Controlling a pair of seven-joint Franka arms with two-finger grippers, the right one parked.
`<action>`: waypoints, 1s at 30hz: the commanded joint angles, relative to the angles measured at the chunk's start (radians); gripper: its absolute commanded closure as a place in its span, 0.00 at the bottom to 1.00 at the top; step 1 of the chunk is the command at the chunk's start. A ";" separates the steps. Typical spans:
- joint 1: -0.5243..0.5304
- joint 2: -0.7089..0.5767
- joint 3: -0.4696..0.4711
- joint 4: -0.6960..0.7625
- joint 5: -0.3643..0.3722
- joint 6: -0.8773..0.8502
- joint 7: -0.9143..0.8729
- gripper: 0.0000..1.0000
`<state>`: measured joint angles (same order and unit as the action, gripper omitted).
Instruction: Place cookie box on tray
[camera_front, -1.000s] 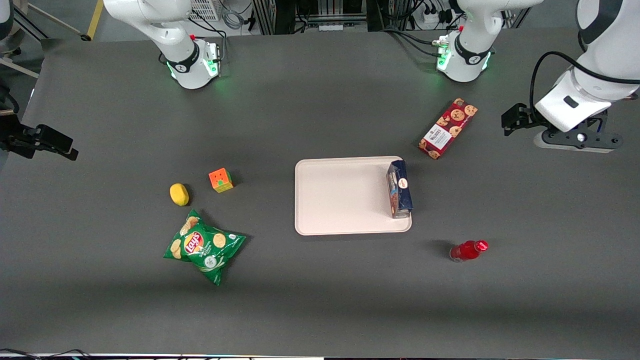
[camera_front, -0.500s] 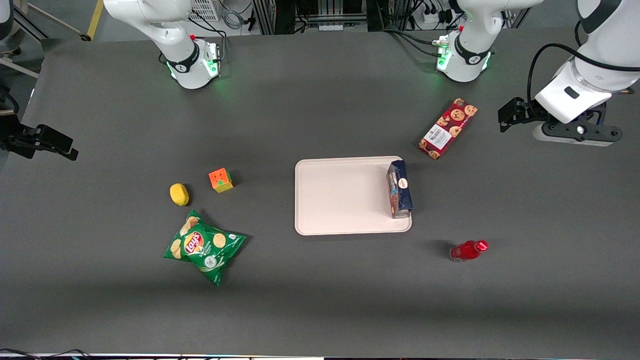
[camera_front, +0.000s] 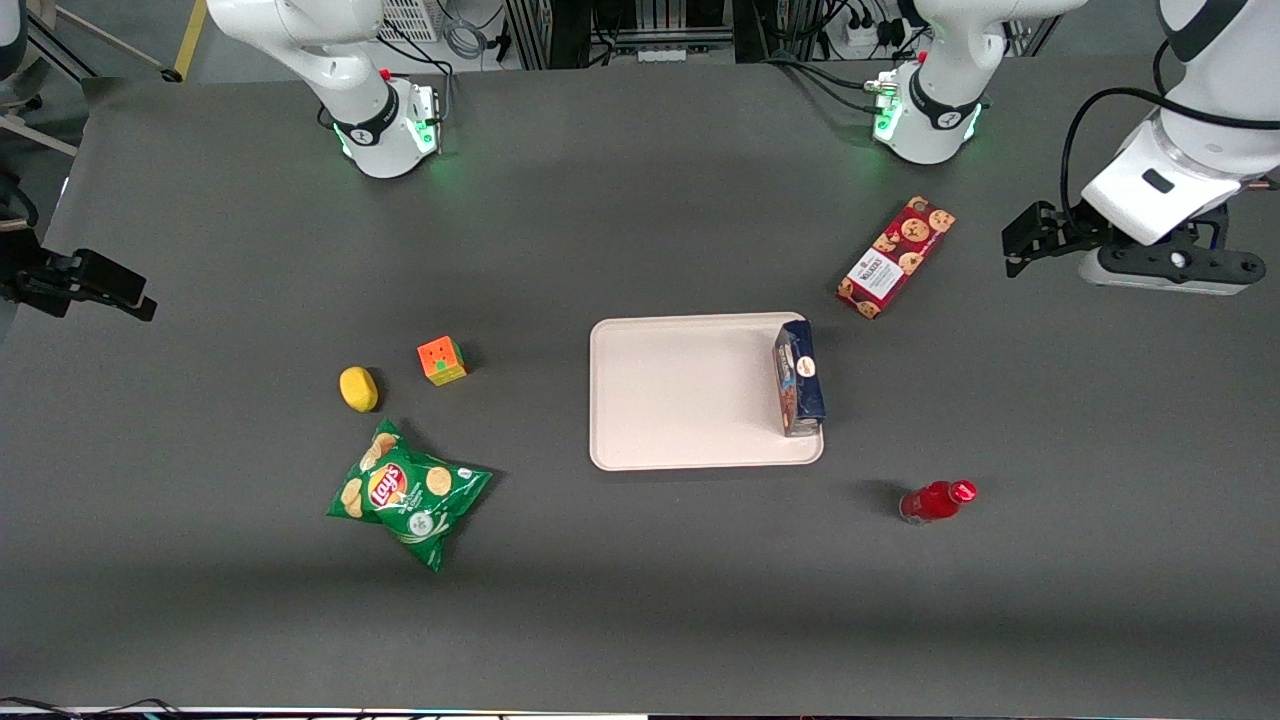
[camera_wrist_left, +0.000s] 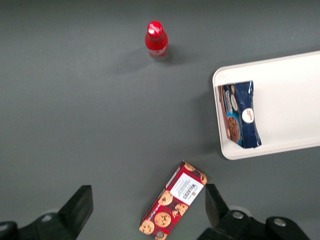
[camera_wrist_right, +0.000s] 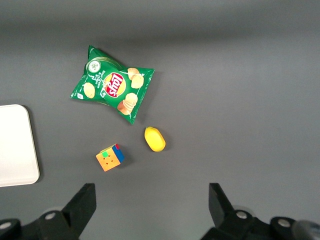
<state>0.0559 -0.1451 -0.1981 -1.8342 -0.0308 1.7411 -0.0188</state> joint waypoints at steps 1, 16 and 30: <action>-0.010 -0.019 0.011 -0.003 0.008 0.009 0.016 0.00; -0.031 -0.018 0.037 0.003 0.008 0.006 0.074 0.00; -0.085 0.025 0.066 0.012 0.019 0.029 0.069 0.00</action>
<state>0.0127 -0.1467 -0.1649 -1.8334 -0.0218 1.7467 0.0415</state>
